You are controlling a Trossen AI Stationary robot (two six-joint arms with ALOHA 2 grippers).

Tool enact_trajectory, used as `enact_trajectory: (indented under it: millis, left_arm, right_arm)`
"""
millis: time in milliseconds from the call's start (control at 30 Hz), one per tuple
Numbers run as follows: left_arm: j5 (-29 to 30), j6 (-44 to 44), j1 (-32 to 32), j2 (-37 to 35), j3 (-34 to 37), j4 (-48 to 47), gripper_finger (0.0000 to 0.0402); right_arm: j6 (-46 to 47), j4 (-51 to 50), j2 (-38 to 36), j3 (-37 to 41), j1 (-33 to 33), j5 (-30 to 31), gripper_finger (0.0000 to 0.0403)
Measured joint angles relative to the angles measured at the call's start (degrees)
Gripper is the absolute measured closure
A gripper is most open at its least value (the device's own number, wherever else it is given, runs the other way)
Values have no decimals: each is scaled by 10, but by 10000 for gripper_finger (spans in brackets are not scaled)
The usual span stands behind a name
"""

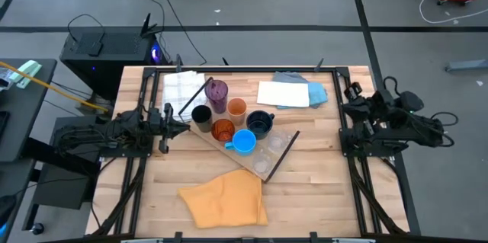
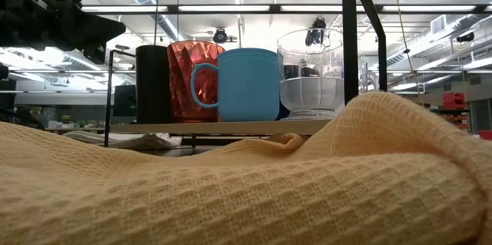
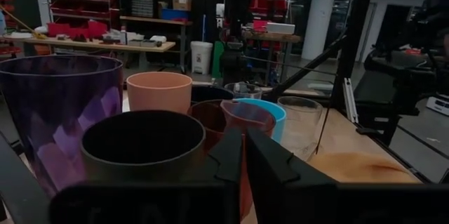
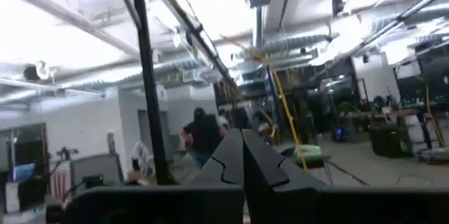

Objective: Stack small to large cups/mugs on shelf
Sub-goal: Return to Home Position

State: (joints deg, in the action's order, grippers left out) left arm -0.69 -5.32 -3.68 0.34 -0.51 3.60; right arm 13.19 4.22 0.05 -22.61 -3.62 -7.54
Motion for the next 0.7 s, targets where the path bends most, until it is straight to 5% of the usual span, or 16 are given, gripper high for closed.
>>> enact_trajectory:
  millis: [433, 700]
  left_arm:
    - [0, 0, 0, 0, 0, -2, 365]
    - [0, 0, 0, 0, 0, -2, 379]
  right_arm:
    - [-49, 18, 0, 39, 0, 21, 403]
    - [33, 298, 0, 191, 0, 44, 403]
